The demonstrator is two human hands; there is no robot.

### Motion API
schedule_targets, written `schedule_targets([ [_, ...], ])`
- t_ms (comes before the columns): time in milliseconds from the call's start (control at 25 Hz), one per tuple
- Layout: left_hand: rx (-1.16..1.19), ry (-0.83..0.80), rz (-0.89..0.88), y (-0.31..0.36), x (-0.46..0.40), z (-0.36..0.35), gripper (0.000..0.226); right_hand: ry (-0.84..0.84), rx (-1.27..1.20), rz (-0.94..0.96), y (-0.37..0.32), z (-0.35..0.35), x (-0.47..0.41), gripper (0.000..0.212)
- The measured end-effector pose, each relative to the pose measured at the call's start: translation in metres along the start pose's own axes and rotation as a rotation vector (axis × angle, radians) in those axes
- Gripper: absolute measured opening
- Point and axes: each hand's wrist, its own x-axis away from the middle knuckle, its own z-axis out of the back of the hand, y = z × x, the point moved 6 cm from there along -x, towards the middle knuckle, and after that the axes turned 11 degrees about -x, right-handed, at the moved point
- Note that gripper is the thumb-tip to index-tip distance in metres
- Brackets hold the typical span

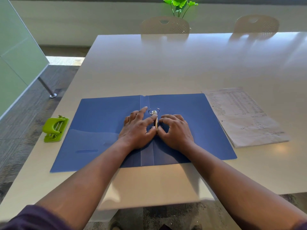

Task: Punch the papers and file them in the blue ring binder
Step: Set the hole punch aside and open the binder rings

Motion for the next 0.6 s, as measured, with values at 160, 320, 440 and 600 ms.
schedule_targets([
  [160, 0.028, -0.031, -0.019, 0.000, -0.001, -0.001, 0.065, -0.046, -0.003, -0.023, 0.000, 0.001, -0.001, 0.047],
  [320, 0.113, -0.020, -0.011, -0.001, -0.005, 0.008, 0.064, -0.081, -0.060, -0.042, -0.001, 0.002, -0.002, 0.066],
  [440, 0.166, 0.008, 0.016, 0.004, -0.011, 0.018, 0.059, -0.032, -0.186, -0.041, -0.003, 0.010, -0.005, 0.053],
  [600, 0.156, 0.132, 0.014, 0.029, -0.024, 0.031, 0.042, 0.086, -0.244, -0.100, 0.010, 0.030, -0.009, 0.038],
])
